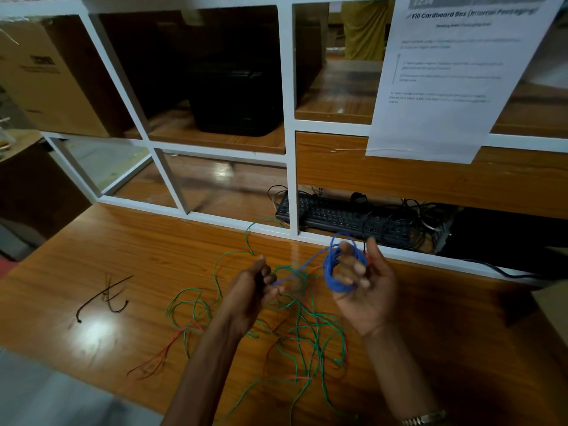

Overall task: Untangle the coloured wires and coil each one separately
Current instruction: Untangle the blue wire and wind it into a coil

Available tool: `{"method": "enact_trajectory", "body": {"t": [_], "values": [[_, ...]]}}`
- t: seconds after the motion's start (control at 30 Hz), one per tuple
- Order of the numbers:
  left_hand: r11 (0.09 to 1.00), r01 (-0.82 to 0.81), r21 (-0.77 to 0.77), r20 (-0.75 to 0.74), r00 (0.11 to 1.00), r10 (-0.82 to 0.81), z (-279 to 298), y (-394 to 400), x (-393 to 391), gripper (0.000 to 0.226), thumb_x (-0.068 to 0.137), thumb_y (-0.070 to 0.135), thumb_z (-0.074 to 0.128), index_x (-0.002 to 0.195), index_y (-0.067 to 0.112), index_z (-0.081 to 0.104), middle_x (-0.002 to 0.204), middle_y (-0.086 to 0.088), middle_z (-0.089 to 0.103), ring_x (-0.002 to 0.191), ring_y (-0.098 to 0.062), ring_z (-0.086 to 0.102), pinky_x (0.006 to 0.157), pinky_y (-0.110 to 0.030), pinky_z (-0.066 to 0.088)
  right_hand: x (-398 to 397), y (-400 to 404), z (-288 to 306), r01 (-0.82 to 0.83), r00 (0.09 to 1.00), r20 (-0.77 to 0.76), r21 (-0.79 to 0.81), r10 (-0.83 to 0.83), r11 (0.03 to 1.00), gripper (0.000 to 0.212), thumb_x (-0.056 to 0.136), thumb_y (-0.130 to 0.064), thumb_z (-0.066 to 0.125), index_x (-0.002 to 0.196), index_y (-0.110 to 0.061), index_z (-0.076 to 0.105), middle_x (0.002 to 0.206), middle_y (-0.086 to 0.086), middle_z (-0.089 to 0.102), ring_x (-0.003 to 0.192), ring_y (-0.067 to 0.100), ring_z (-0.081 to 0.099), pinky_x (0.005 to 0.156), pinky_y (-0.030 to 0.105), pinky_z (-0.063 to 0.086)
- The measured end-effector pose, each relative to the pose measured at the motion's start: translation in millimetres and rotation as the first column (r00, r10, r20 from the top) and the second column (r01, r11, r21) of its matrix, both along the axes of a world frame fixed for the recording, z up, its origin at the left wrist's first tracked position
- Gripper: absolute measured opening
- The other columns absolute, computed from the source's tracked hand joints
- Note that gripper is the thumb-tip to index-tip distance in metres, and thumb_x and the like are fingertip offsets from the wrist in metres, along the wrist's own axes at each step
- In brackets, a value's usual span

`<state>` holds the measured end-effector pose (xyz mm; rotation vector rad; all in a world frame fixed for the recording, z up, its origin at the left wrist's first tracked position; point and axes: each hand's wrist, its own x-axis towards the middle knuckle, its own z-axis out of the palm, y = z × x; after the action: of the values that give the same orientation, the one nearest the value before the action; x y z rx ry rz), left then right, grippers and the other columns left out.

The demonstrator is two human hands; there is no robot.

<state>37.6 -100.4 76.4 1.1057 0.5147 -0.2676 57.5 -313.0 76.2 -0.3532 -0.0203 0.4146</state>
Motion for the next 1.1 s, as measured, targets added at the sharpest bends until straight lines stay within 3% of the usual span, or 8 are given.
{"method": "enact_trajectory", "body": {"t": [0.17,0.3,0.4,0.53,0.63,0.7,0.87,1.1], "values": [[0.948,0.295,0.116,-0.069,0.955,-0.289,-8.2,-22.5,-17.4,0.044,0.111,0.045,0.040,0.078,0.019,0.051,0.063,0.002,0.054,0.052,-0.015,0.069,0.045,-0.018,0.051,7.0,-3.4,2.3,0.239,0.957,-0.182,0.061,-0.225,0.969,0.070,0.104,-0.048,0.049,0.142,0.011,0.043,0.140,0.026,0.060,0.126,0.027,0.064,0.115,0.033,0.041],[0.904,0.379,0.196,-0.054,0.925,-0.376,1.3,-28.9,-18.8,0.052,0.110,0.052,0.033,0.082,0.017,0.059,0.068,-0.001,0.065,0.060,-0.018,0.075,0.047,-0.018,0.052,3.3,10.2,-6.4,0.199,0.972,0.004,-0.552,-0.236,0.810,0.074,0.103,-0.058,0.040,0.154,-0.003,0.037,0.158,0.016,0.044,0.147,0.021,0.041,0.125,0.036,0.022],[0.903,0.345,0.258,0.033,0.931,-0.365,12.6,-27.3,-14.4,0.059,0.109,0.058,0.029,0.080,0.019,0.064,0.071,-0.004,0.068,0.067,-0.021,0.076,0.057,-0.022,0.055,0.2,24.2,-19.2,0.036,0.999,0.016,-0.852,-0.043,0.522,0.087,0.083,-0.080,0.043,0.141,-0.017,0.054,0.148,0.010,0.056,0.132,0.015,0.052,0.120,0.038,0.031],[0.931,0.220,0.291,0.131,0.955,-0.266,26.2,-20.3,-8.2,0.051,0.109,0.054,0.033,0.081,0.020,0.058,0.071,-0.002,0.065,0.063,-0.019,0.072,0.056,-0.021,0.053,-4.5,32.3,-20.8,-0.104,0.942,-0.028,-0.972,0.334,0.212,0.078,0.091,-0.085,0.031,0.104,-0.018,0.070,0.078,0.000,0.072,0.102,0.027,0.070,0.108,0.045,0.045],[0.963,0.046,0.265,0.177,0.980,-0.095,33.2,-3.7,-1.7,0.046,0.110,0.053,0.033,0.082,0.021,0.048,0.064,0.003,0.056,0.055,-0.017,0.068,0.049,-0.022,0.050,-14.7,29.6,-17.7,-0.180,0.892,-0.114,-0.977,0.437,0.113,0.070,0.094,-0.081,0.027,0.092,-0.024,0.068,0.092,0.002,0.078,0.108,0.030,0.072,0.092,0.035,0.053],[0.971,-0.032,0.238,0.183,0.983,-0.013,35.2,8.3,1.9,0.046,0.110,0.055,0.032,0.081,0.022,0.045,0.062,0.005,0.051,0.053,-0.016,0.067,0.046,-0.020,0.047,-19.7,23.5,-21.9,-0.267,0.841,-0.164,-0.955,0.515,0.132,0.081,0.082,-0.095,0.025,0.103,-0.030,0.068,0.115,0.002,0.075,0.094,0.019,0.075,0.076,0.024,0.048],[0.995,-0.035,0.094,0.104,0.994,0.026,19.8,13.1,4.8,0.043,0.111,0.051,0.033,0.079,0.025,0.043,0.055,0.008,0.042,0.041,-0.006,0.055,0.037,-0.015,0.035,-23.8,13.8,1.6,-0.555,0.609,0.017,-0.705,0.793,0.441,0.104,0.086,-0.089,0.034,0.090,0.007,0.075,0.055,0.013,0.066,0.032,0.013,0.054,0.032,0.019,0.040],[0.991,0.013,-0.136,0.024,1.000,-0.010,-6.7,1.3,-16.4,0.038,0.110,0.042,0.038,0.082,0.018,0.047,0.054,0.003,0.049,0.038,-0.008,0.057,0.033,-0.015,0.046,-3.6,-4.7,-0.1,-0.234,0.963,0.157,0.088,0.218,0.968,0.071,0.108,-0.050,0.036,0.112,0.013,0.069,0.062,0.008,0.065,0.042,0.014,0.057,0.052,0.024,0.047]]}}
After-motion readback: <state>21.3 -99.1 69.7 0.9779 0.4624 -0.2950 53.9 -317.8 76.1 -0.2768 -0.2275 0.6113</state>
